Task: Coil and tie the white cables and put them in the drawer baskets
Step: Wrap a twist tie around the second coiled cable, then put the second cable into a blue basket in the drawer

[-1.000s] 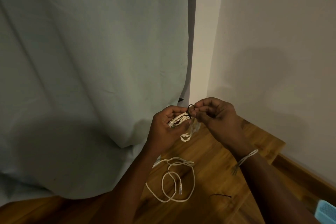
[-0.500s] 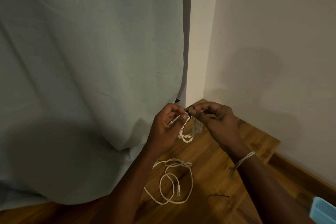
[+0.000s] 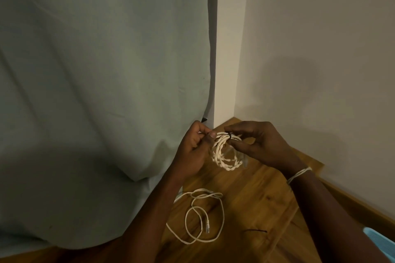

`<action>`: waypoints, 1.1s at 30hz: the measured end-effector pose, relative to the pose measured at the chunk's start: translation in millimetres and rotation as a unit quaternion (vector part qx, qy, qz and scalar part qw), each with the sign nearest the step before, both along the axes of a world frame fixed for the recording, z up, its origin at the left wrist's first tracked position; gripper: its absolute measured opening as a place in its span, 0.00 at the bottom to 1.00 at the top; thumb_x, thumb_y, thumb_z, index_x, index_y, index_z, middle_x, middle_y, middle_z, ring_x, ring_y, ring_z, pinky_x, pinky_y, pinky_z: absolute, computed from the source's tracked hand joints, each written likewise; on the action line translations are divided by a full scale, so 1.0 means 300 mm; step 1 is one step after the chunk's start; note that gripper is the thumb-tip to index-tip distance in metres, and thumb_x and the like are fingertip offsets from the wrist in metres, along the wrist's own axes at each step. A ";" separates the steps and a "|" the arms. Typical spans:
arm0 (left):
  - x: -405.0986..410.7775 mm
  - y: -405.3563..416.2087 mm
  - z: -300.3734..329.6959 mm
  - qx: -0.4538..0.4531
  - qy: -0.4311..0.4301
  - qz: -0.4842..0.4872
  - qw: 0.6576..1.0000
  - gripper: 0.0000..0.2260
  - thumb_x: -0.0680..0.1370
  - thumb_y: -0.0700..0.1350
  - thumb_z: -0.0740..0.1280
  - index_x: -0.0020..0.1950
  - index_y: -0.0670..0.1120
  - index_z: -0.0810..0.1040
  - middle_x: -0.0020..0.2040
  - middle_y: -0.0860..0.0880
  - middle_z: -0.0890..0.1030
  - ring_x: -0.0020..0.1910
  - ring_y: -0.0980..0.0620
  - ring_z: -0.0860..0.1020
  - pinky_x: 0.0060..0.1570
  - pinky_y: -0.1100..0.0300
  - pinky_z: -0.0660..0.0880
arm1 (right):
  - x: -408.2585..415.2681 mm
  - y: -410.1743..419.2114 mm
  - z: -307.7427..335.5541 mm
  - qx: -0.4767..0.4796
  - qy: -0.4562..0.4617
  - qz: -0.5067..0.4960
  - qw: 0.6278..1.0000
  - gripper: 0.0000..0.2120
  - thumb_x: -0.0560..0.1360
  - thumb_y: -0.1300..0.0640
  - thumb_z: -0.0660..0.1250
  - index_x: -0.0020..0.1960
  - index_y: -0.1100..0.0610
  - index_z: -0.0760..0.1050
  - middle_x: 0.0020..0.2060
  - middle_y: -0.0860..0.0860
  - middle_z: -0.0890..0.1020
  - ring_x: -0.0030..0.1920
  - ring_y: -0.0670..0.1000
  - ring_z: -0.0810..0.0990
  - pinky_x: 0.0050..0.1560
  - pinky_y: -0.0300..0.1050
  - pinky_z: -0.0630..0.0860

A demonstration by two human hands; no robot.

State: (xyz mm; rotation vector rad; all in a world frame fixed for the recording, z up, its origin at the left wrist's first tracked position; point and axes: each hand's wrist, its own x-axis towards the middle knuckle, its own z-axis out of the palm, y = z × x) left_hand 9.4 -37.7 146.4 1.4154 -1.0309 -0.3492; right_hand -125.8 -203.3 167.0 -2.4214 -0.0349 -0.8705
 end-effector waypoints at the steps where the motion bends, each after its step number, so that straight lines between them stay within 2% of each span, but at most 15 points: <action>1: 0.001 0.002 -0.001 0.007 0.014 -0.001 1.000 0.05 0.81 0.48 0.63 0.51 0.46 0.73 0.41 0.52 0.81 0.40 0.58 0.80 0.39 0.64 0.75 | -0.003 -0.002 -0.004 0.004 -0.008 -0.014 1.000 0.18 0.76 0.48 0.71 0.63 0.54 0.82 0.53 0.47 0.86 0.49 0.44 0.85 0.46 0.47 0.84; 2: 0.003 0.003 -0.005 0.015 0.028 -0.002 0.999 0.06 0.81 0.48 0.62 0.51 0.46 0.73 0.42 0.51 0.81 0.41 0.57 0.79 0.41 0.64 0.75 | -0.006 -0.004 -0.010 0.011 -0.017 -0.029 0.999 0.18 0.75 0.48 0.71 0.62 0.54 0.82 0.52 0.48 0.86 0.49 0.44 0.85 0.46 0.47 0.84; 7: -0.007 0.005 -0.055 0.010 0.087 -0.039 0.995 0.07 0.80 0.48 0.65 0.50 0.44 0.74 0.51 0.43 0.83 0.50 0.50 0.81 0.51 0.58 0.78 | -0.024 0.001 -0.038 0.073 -0.075 -0.063 0.993 0.11 0.74 0.59 0.75 0.56 0.54 0.84 0.49 0.47 0.86 0.48 0.45 0.85 0.46 0.46 0.84; 10: -0.050 -0.027 -0.081 0.016 0.059 -0.028 0.998 0.04 0.78 0.47 0.68 0.49 0.48 0.76 0.54 0.48 0.82 0.55 0.49 0.80 0.54 0.57 0.78 | -0.030 0.020 -0.077 0.120 -0.083 -0.094 0.985 0.10 0.75 0.59 0.74 0.56 0.53 0.83 0.49 0.46 0.86 0.48 0.46 0.85 0.48 0.46 0.84; 13: -0.101 -0.077 -0.086 0.006 0.014 0.022 1.000 0.04 0.77 0.47 0.70 0.47 0.49 0.76 0.55 0.57 0.81 0.57 0.57 0.79 0.52 0.66 0.77 | -0.049 0.025 -0.111 0.164 -0.095 -0.129 0.973 0.10 0.75 0.60 0.73 0.56 0.57 0.82 0.50 0.49 0.86 0.50 0.48 0.85 0.50 0.49 0.84; 14: -0.119 -0.098 -0.092 0.001 0.010 0.030 0.999 0.04 0.77 0.45 0.70 0.46 0.50 0.75 0.55 0.60 0.80 0.57 0.59 0.78 0.52 0.67 0.77 | -0.067 0.026 -0.117 0.180 -0.095 -0.140 0.969 0.10 0.75 0.61 0.73 0.57 0.57 0.81 0.50 0.49 0.86 0.49 0.48 0.85 0.49 0.50 0.84; 16: -0.156 -0.135 -0.114 -0.004 0.029 0.025 0.999 0.06 0.76 0.43 0.71 0.44 0.51 0.75 0.53 0.56 0.81 0.55 0.56 0.80 0.53 0.60 0.79 | -0.114 0.028 -0.124 0.208 -0.084 -0.165 0.960 0.10 0.76 0.59 0.73 0.57 0.57 0.81 0.49 0.48 0.86 0.47 0.48 0.86 0.48 0.51 0.84; 18: -0.202 -0.186 -0.155 0.004 0.035 0.003 0.999 0.08 0.75 0.42 0.71 0.42 0.52 0.75 0.50 0.54 0.82 0.51 0.55 0.81 0.50 0.58 0.80 | -0.190 0.017 -0.136 0.243 -0.062 -0.199 0.948 0.11 0.76 0.56 0.73 0.57 0.57 0.81 0.47 0.49 0.87 0.44 0.49 0.87 0.47 0.54 0.85; 21: -0.296 -0.266 -0.230 0.035 0.043 -0.035 0.998 0.07 0.75 0.42 0.71 0.42 0.52 0.75 0.45 0.52 0.82 0.47 0.54 0.81 0.46 0.57 0.80 | -0.349 -0.022 -0.177 0.310 -0.029 -0.220 0.925 0.14 0.75 0.58 0.74 0.60 0.54 0.81 0.51 0.50 0.87 0.47 0.53 0.87 0.47 0.55 0.84; 23: -0.392 -0.329 -0.283 0.052 0.054 -0.069 0.995 0.05 0.76 0.43 0.70 0.43 0.51 0.75 0.44 0.52 0.82 0.46 0.52 0.81 0.46 0.54 0.80 | -0.489 -0.053 -0.225 0.352 -0.006 -0.262 0.899 0.19 0.74 0.57 0.75 0.63 0.54 0.79 0.54 0.51 0.86 0.51 0.52 0.86 0.49 0.49 0.84; 25: -0.507 -0.395 -0.333 0.072 0.067 -0.107 0.989 0.04 0.76 0.44 0.69 0.44 0.51 0.75 0.45 0.52 0.82 0.45 0.52 0.81 0.45 0.52 0.80 | -0.638 -0.075 -0.278 0.400 0.013 -0.319 0.859 0.21 0.73 0.57 0.76 0.64 0.54 0.77 0.54 0.53 0.86 0.50 0.54 0.86 0.46 0.48 0.83; 27: -0.619 -0.460 -0.382 0.103 0.076 -0.141 0.982 0.04 0.75 0.44 0.69 0.44 0.51 0.75 0.44 0.51 0.82 0.45 0.50 0.82 0.44 0.50 0.80 | -0.770 -0.089 -0.342 0.446 0.001 -0.366 0.817 0.18 0.72 0.59 0.76 0.60 0.59 0.77 0.50 0.59 0.86 0.45 0.57 0.85 0.42 0.49 0.82; 30: -0.815 -0.570 -0.464 0.160 0.094 -0.206 0.961 0.04 0.75 0.45 0.69 0.44 0.53 0.75 0.44 0.49 0.82 0.45 0.47 0.82 0.45 0.47 0.81 | -0.969 -0.108 -0.441 0.459 -0.033 -0.450 0.765 0.14 0.73 0.60 0.76 0.54 0.64 0.77 0.44 0.63 0.86 0.38 0.57 0.84 0.37 0.47 0.80; 33: -0.998 -0.662 -0.547 0.232 0.089 -0.247 0.937 0.03 0.78 0.45 0.68 0.47 0.52 0.74 0.47 0.50 0.81 0.45 0.52 0.81 0.38 0.60 0.78 | -1.123 -0.131 -0.543 0.472 -0.050 -0.507 0.719 0.11 0.74 0.58 0.75 0.53 0.62 0.79 0.41 0.62 0.86 0.36 0.56 0.85 0.36 0.45 0.81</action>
